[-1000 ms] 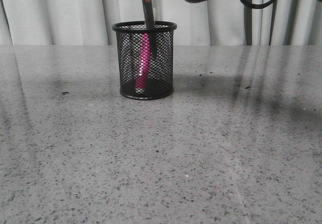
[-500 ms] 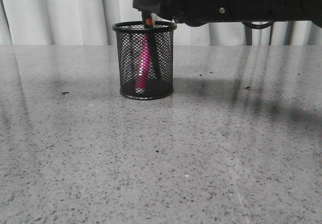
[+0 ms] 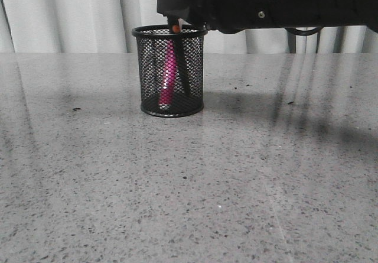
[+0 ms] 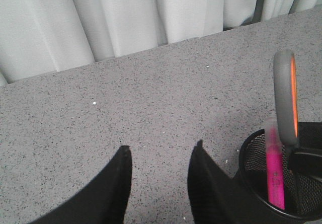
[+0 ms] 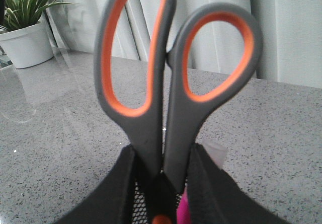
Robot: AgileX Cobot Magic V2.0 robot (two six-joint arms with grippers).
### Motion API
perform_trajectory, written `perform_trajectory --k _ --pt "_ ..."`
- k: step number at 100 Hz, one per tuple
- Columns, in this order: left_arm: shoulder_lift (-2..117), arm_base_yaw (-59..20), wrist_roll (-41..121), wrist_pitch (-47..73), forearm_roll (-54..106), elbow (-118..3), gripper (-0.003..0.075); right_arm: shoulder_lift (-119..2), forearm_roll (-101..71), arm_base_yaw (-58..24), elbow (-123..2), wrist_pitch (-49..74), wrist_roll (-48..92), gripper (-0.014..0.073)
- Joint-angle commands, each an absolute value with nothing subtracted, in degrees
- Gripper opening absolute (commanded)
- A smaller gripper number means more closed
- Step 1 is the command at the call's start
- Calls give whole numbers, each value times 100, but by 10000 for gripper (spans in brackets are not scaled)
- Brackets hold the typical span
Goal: Put pen and scissors into bin
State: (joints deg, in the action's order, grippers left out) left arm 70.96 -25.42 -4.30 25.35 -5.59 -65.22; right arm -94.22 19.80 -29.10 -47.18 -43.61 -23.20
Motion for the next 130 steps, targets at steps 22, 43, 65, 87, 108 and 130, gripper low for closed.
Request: perform_trajectory --k 22,43,65,87,108,130 --pt "6942 -2532 -451 2146 -562 -6680 238 -9224 2212 -2900 -4841 -4768 -2251 -52" --pt "6942 -2532 -451 2146 -562 -6680 238 -9224 2212 -2900 -4841 -4768 -2251 106" --pt "6942 -2532 -451 2146 -562 -6680 238 -9224 2212 -2900 -4841 -4790 -2251 293" --pt "6942 -2532 -451 2173 -562 -6680 238 -9148 2273 -2843 -4841 -4894 -2251 251" --pt "6883 -2532 -451 2230 -562 -6680 238 -8703 2286 -2752 -4841 -4761 -2251 -24" --pt "6543 -2532 -451 2124 -582 -6649 67 -7650 2286 -2486 -4841 -3475 -2175 -59"
